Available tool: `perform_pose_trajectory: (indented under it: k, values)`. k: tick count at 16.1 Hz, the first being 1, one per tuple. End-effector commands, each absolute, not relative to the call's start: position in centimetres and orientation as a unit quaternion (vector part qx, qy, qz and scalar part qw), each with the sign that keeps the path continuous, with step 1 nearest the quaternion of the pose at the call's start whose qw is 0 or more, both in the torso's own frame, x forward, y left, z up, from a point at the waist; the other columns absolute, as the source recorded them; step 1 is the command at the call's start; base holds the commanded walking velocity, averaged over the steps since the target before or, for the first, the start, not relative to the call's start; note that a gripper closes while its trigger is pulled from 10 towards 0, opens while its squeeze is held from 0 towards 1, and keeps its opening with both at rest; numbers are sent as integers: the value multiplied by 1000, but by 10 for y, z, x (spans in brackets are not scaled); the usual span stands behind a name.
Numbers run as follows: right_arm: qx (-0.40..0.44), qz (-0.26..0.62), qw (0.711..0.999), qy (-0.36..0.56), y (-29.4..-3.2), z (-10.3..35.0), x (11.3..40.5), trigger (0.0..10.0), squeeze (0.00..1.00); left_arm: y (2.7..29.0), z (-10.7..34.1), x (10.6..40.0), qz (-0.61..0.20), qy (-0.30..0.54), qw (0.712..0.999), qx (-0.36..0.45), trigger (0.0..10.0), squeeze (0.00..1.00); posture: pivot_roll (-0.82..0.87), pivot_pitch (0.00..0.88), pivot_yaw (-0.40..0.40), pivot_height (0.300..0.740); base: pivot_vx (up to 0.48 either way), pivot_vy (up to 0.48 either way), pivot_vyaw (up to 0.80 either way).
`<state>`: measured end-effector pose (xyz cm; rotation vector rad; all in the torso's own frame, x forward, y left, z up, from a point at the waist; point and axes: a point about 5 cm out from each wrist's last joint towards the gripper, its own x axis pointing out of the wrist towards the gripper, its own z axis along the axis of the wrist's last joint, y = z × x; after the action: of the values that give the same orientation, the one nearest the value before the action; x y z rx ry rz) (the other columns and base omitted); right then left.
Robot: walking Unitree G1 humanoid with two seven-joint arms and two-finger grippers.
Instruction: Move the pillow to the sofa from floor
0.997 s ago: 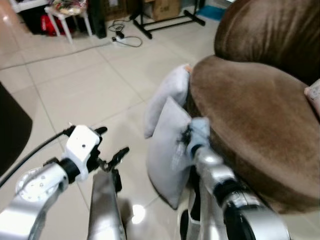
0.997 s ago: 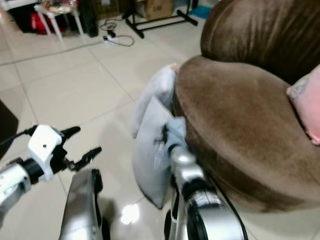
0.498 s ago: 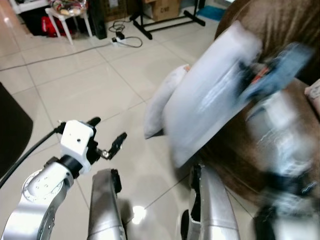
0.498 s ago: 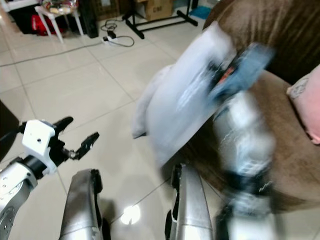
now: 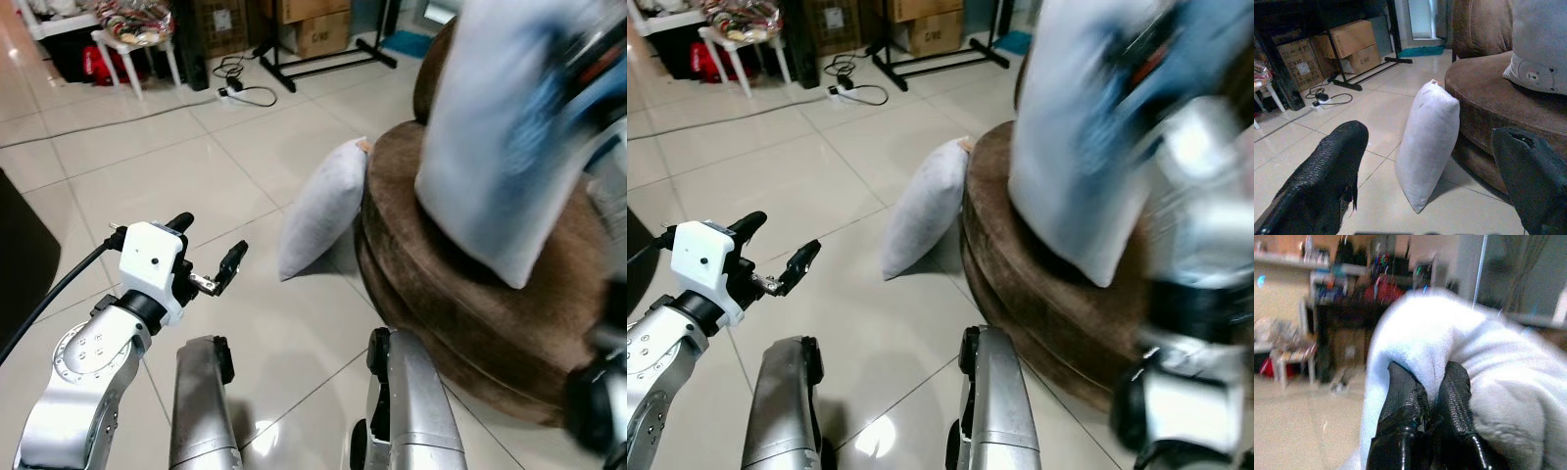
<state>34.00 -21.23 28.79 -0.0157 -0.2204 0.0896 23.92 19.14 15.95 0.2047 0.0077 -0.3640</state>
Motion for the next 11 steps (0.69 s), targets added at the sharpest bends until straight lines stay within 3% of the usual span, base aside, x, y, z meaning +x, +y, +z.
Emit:
perform_pose_trajectory:
  k: [1,3,11]
  values:
    - [-23,46,998,-41,-198,255,344,10000,0,190,156,241,-175,8,979,107,10000,0,-11,0,-42,456,0,0,0]
    - [0,12,1000,12,-188,225,345,10000,0,191,159,245,-158,1,982,106,10000,0,-2,0,-49,476,0,0,0]
    - [22,-11,999,30,-172,207,339,10000,0,193,154,247,-143,9,983,116,10000,0,-6,0,-59,546,0,0,0]
